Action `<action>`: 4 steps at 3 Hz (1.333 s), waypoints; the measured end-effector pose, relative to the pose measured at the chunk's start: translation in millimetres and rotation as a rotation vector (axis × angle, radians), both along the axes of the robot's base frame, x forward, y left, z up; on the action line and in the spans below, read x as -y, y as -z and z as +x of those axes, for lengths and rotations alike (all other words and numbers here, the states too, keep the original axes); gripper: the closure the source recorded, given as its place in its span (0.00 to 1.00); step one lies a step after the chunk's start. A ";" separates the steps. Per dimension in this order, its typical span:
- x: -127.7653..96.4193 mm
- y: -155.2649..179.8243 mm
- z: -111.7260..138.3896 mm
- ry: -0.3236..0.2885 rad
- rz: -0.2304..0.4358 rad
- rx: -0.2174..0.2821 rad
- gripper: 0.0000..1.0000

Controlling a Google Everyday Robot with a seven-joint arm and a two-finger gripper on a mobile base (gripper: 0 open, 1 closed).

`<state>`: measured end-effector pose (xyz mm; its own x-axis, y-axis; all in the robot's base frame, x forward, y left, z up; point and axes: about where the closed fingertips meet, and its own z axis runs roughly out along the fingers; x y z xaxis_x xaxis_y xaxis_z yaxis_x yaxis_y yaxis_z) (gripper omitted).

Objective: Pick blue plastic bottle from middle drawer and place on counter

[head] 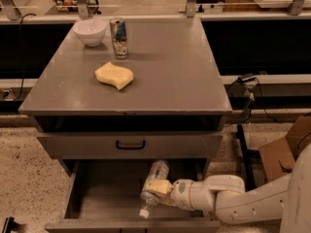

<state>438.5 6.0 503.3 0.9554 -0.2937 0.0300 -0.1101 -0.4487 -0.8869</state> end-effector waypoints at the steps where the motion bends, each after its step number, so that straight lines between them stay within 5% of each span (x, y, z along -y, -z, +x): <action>1: 27.2 -30.6 -5.8 0.005 0.105 0.014 1.00; 2: 43.4 -54.9 -15.0 -0.001 0.179 0.045 1.00; 4: 42.8 -63.2 -15.4 -0.015 0.220 0.057 1.00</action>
Offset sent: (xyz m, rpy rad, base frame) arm -0.0250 -0.0728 0.0786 0.2429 -0.0777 -0.0119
